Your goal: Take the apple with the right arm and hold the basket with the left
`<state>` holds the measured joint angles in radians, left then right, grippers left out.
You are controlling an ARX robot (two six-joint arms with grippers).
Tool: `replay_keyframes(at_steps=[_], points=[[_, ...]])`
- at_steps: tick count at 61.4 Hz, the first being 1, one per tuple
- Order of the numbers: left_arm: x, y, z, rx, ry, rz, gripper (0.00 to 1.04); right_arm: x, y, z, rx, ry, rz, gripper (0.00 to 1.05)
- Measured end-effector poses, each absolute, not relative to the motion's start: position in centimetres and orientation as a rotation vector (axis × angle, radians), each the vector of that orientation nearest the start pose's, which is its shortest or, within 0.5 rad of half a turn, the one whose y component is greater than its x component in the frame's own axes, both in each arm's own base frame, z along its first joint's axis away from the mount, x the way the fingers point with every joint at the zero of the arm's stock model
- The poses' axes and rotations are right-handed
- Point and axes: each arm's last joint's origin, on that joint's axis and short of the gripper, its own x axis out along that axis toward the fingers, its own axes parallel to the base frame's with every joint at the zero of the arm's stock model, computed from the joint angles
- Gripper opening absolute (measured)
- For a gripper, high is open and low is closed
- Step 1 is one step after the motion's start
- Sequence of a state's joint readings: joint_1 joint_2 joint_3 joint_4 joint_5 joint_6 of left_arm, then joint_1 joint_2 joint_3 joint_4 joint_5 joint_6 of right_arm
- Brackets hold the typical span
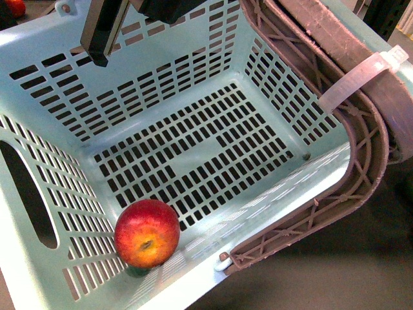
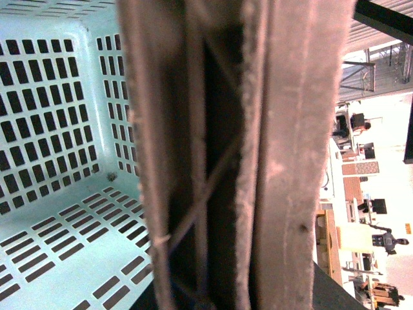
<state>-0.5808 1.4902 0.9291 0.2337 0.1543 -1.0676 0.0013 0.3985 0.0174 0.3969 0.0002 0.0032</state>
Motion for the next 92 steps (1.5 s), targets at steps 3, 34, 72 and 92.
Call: replay_keyframes(at_steps=[3, 34, 72, 92], points=[[27.3, -18.4, 25.6, -0.938, 0.679, -0.479, 0.16, 12.1, 0.0, 17.2, 0.003, -0.018, 0.001, 0.02], [27.3, -18.4, 25.6, -0.937, 0.679, -0.479, 0.16, 11.0, 0.0, 17.2, 0.003, -0.018, 0.001, 0.02], [27.3, -18.4, 25.6, -0.937, 0.679, -0.479, 0.16, 9.7, 0.0, 16.9, 0.002, -0.013, 0.001, 0.17], [27.3, -18.4, 25.6, -0.938, 0.679, -0.480, 0.16, 9.7, 0.0, 16.9, 0.002, -0.013, 0.001, 0.78]])
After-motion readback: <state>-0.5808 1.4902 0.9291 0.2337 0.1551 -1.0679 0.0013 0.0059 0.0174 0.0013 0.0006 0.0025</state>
